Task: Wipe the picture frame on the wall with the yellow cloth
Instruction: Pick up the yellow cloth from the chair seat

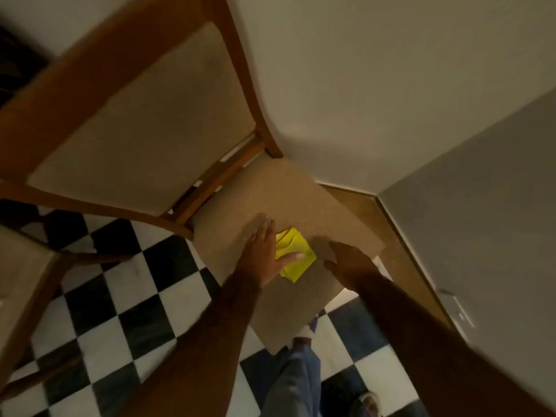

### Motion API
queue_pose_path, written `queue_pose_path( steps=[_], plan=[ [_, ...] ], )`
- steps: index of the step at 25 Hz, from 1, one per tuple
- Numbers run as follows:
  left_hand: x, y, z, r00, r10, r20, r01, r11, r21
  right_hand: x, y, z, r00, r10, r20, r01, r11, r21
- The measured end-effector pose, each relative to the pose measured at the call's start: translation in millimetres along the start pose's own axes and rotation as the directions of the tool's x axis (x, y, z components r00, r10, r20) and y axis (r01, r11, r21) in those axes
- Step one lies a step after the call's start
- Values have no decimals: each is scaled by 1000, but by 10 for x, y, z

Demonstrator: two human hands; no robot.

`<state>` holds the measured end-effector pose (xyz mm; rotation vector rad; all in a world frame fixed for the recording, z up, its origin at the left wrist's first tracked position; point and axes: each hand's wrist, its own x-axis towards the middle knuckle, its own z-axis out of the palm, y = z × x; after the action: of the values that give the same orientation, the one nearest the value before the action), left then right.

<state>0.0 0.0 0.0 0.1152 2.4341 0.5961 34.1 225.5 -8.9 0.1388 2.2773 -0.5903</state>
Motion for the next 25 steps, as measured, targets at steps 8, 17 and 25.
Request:
queue_pose_path(
  steps=[8,17,25],
  plan=[
    [384,-259,601,998,-55,-32,57,997,54,579,-142,673,994,-27,-103,58,950,305],
    [38,148,193,982,-182,46,181,849,-497,28,-65,62,987,158,10,-111,644,757],
    [-363,1734,-670,999,-7,47,40,666,-745,-1388,117,-1515,987,136,-81,39,292,956]
  ],
)
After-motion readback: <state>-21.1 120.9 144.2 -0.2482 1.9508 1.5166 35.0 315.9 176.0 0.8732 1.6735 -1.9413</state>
